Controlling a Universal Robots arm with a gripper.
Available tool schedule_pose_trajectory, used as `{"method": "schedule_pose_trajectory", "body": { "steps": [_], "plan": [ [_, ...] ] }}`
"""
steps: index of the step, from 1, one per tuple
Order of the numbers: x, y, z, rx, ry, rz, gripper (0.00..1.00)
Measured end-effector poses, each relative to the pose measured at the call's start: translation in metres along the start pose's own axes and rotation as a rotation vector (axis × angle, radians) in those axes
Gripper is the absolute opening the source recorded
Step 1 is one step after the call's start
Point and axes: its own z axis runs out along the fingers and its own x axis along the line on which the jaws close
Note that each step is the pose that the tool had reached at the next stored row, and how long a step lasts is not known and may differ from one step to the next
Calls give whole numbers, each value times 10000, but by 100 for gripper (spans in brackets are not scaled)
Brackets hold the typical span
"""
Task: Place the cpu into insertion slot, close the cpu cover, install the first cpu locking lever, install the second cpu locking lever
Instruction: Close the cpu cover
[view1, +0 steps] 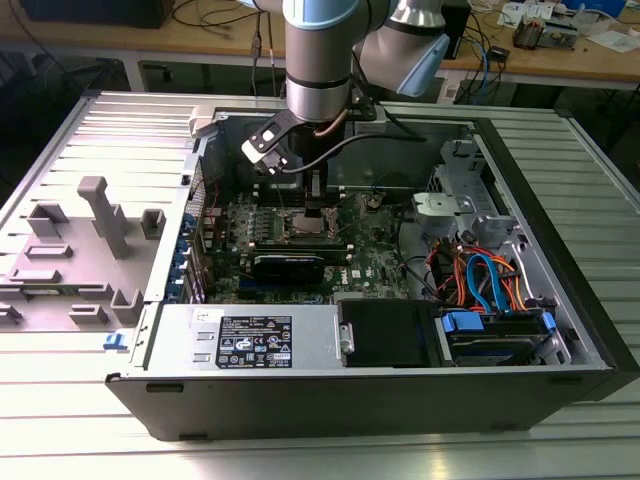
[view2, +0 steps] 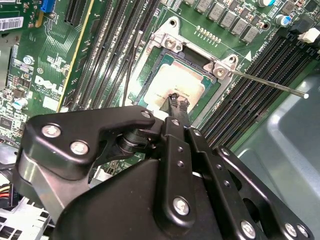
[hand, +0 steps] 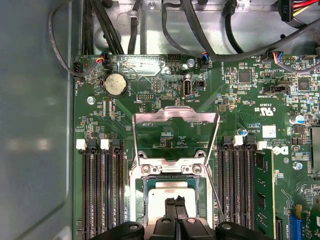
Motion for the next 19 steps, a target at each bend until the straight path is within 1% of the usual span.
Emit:
{"method": "schedule_pose_trajectory", "body": {
  "steps": [19],
  "plan": [
    [-3,2,-56,-1,-5,-1,11]
  ]
}}
